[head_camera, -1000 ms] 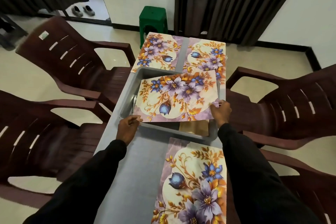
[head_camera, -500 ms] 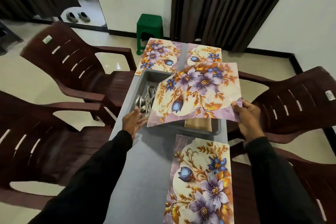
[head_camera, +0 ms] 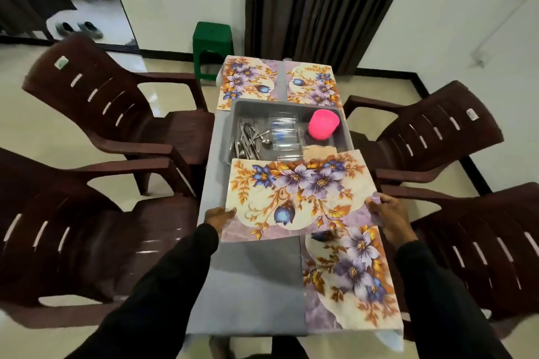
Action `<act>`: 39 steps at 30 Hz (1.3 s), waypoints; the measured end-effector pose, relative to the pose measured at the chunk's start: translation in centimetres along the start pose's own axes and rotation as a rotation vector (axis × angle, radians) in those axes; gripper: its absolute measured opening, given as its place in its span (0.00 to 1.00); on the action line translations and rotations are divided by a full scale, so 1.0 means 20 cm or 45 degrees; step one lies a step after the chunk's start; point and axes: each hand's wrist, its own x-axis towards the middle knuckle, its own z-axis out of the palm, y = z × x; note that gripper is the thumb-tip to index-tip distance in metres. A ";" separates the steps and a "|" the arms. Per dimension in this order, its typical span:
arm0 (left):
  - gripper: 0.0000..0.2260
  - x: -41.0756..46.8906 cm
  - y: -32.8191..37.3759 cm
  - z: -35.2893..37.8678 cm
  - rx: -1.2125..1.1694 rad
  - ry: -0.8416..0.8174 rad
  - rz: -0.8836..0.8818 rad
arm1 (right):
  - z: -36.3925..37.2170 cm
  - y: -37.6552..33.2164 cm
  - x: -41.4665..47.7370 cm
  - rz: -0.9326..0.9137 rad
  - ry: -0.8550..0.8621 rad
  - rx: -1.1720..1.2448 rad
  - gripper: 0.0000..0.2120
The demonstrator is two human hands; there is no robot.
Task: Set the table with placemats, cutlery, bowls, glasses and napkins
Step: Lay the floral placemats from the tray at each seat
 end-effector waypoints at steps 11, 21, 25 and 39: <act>0.09 -0.18 -0.28 -0.39 0.361 0.014 -0.119 | 0.13 0.32 -0.13 -0.208 -0.065 -0.800 0.10; 0.12 -0.49 -0.70 -0.52 0.427 0.217 -0.099 | 0.50 0.53 -0.01 -0.160 -0.096 -1.325 0.17; 0.15 -0.58 -0.81 -0.51 0.501 0.272 -0.049 | 0.63 0.60 -0.06 -0.298 -0.144 -1.443 0.23; 0.27 -0.67 -0.79 -0.55 0.838 0.411 0.341 | 0.97 1.03 -0.46 -0.430 -0.525 -1.671 0.52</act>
